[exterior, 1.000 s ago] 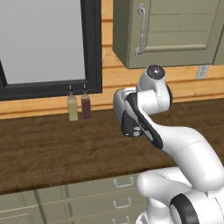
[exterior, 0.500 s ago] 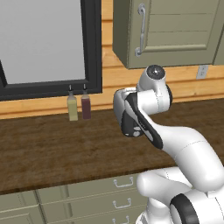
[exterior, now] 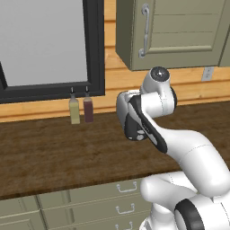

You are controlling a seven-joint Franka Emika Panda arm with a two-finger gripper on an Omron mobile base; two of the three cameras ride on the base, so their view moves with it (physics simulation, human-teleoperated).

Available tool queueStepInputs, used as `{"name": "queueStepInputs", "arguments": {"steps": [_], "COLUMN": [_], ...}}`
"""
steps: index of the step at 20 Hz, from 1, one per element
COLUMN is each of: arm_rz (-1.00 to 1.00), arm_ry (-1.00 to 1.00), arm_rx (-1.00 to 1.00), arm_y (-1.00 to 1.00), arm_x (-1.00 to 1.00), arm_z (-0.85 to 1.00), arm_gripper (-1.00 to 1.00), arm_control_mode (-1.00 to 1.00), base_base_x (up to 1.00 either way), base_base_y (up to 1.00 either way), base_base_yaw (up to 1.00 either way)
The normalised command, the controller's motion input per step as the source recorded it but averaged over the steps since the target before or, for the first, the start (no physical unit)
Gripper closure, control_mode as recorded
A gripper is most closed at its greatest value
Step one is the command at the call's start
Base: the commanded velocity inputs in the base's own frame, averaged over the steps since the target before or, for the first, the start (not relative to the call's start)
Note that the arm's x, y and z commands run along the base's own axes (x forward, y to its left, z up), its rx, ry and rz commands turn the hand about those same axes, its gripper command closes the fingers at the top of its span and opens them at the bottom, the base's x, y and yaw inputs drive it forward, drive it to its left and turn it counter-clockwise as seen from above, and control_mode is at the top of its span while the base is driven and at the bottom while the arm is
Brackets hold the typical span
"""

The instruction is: Start the toaster. Once the lever pops up, take the bread to the plate on the dining counter.

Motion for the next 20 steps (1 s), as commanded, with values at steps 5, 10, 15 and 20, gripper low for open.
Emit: {"name": "queueStepInputs", "arguments": {"steps": [5, 10, 15, 20], "arm_rz": [0.0, 0.0, 0.0, 0.0], "arm_ry": [0.0, 0.0, 0.0, 0.0], "arm_rx": [0.0, 0.0, 0.0, 0.0], "arm_y": [0.0, 0.0, 0.0, 0.0], "arm_x": [0.0, 0.0, 0.0, 0.0], "arm_z": [0.0, 0.0, 0.0, 0.0], "arm_gripper": [-1.0, -1.0, -1.0, -1.0], "arm_control_mode": [-1.0, -1.0, -1.0, -1.0], "base_base_x": [0.0, 0.0, 0.0, 0.0], "base_base_y": [0.0, 0.0, 0.0, 0.0], "base_base_yaw": [0.0, 0.0, 0.0, 0.0]}}
